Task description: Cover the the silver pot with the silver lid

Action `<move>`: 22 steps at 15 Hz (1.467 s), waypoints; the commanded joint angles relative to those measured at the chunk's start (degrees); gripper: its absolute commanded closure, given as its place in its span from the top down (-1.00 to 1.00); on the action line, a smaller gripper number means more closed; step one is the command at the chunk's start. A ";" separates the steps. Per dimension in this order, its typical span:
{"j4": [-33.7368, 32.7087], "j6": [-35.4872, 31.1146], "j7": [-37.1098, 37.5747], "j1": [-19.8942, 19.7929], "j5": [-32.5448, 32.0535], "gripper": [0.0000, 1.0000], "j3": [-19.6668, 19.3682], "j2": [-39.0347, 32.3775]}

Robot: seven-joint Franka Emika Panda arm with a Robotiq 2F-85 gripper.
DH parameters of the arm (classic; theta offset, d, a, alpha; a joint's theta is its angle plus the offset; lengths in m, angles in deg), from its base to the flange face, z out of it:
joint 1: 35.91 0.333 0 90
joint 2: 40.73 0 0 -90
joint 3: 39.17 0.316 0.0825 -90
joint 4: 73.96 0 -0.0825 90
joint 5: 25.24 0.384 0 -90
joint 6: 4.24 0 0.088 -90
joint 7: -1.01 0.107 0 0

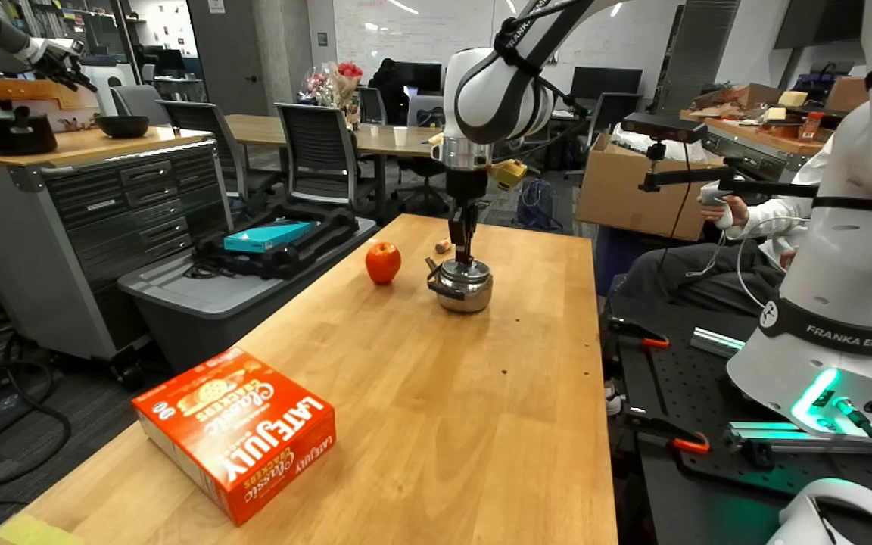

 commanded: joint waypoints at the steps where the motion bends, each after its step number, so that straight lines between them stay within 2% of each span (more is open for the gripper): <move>1: -1.75 1.73 0.53 0.10 -2.22 -0.86 -0.72 -0.80; 2: -1.54 1.55 0.62 0.14 -2.27 -0.71 -0.67 -0.81; 3: -1.42 1.40 0.70 0.19 -2.29 0.06 -0.62 -0.78; 4: -1.34 1.34 0.72 0.20 -2.24 0.09 -0.55 -0.72; 5: -1.44 1.40 0.52 0.08 -2.09 0.20 -0.51 -0.69; 10: -2.23 2.20 -0.57 -0.56 -1.57 0.97 -0.52 -0.16; 15: -3.51 3.20 -1.04 -1.36 -0.86 1.00 -0.69 1.64; 16: -1.29 1.34 0.07 -0.56 -0.56 1.00 -0.14 2.81; 22: 3.07 0.88 -0.28 0.51 0.16 1.00 0.55 10.12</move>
